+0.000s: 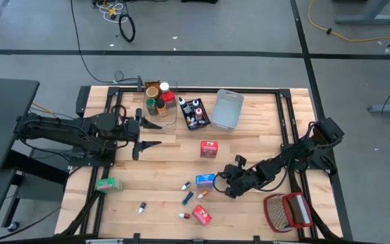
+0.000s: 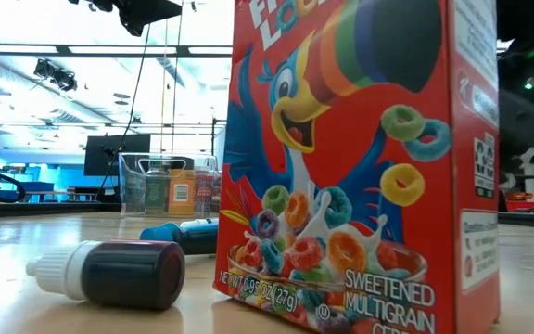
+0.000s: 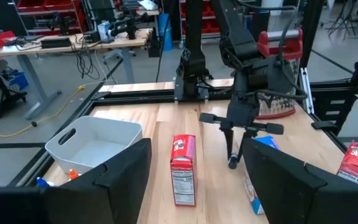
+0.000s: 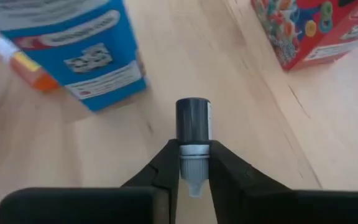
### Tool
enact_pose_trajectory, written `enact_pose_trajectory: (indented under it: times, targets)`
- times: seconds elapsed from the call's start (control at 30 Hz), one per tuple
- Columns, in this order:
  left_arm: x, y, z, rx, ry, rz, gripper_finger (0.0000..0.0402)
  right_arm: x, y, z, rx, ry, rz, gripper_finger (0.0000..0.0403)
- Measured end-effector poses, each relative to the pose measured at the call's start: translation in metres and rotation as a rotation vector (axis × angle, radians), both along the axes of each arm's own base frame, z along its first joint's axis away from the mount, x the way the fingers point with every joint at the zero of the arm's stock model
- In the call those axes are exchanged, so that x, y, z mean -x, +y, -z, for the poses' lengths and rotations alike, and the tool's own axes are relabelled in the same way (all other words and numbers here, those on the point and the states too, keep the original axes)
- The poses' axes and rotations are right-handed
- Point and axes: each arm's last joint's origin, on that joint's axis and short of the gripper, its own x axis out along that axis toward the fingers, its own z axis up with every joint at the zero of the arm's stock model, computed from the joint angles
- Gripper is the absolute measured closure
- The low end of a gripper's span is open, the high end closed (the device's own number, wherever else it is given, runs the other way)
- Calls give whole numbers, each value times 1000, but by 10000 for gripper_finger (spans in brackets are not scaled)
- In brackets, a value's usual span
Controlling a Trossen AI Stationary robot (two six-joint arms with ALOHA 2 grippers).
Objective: Pick & Place Kitchen Items
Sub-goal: Put the right black food coloring bottle into the black bin
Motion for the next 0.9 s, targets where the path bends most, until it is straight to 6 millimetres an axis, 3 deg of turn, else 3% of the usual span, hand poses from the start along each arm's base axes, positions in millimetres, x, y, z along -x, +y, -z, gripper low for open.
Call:
enact_pose_trajectory:
  times: [0.43,0.9]
  targets:
    - [0,0,-1,-9,-6,1,138,9,-5,-37,91,-97,-28,342]
    - [-1,0,-5,-48,-48,5,138,21,-28,-109,323,-386,44,339]
